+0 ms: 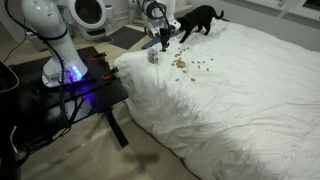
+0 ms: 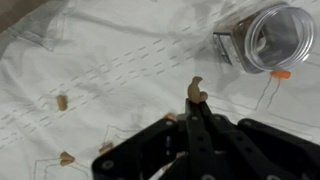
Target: Pick up some of the objects on the bed and place them in the jar
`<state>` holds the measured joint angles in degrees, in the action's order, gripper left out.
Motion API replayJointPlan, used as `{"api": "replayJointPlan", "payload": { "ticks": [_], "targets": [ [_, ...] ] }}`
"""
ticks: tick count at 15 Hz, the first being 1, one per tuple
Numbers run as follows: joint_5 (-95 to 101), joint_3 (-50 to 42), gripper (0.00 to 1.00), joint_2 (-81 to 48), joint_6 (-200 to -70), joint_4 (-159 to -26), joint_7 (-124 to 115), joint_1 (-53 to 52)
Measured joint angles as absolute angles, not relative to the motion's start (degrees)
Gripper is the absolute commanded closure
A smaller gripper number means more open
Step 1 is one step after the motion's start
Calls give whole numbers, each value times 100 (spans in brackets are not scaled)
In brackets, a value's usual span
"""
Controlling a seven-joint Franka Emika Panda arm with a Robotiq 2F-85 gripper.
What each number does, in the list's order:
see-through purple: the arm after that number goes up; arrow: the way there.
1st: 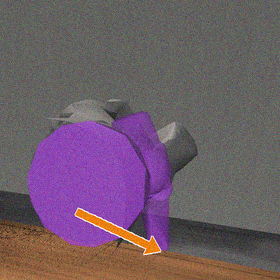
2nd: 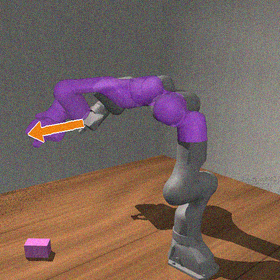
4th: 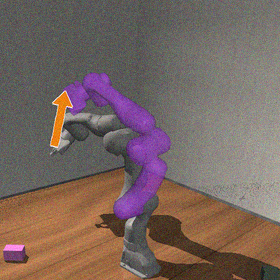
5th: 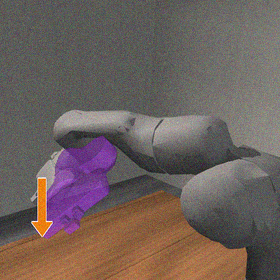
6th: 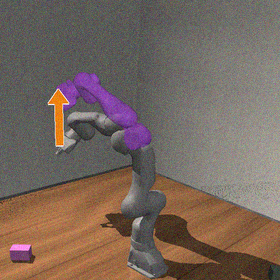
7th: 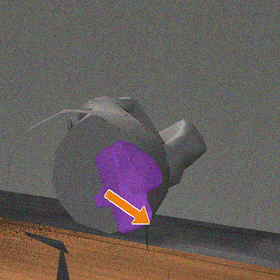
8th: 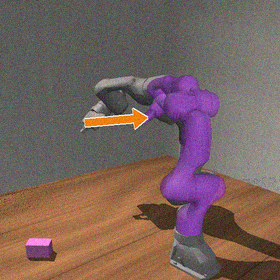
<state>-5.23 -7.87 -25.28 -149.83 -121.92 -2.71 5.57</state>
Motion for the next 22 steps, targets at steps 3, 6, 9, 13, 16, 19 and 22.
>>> {"api": "replayJointPlan", "payload": {
  "ticks": [3, 6, 9, 13, 16, 19, 22],
  "targets": [
    [-351, -712, 99, -2382, -14983, -12449, -271, 365],
    [-190, -638, 99, -2268, -14984, -12661, -271, 220],
    [-63, -581, 99, -2171, -14984, -12812, -271, 104],
    [-21, -473, 99, -2073, -14984, -12915, -267, 21],
    [-20, -400, 99, -2061, -15022, -12954, -263, 11],
    [-19, -358, 99, -2061, -15113, -12971, -258, 11],
    [-20, -332, 99, -2063, -15198, -12972, -244, 12]
  ]
}}
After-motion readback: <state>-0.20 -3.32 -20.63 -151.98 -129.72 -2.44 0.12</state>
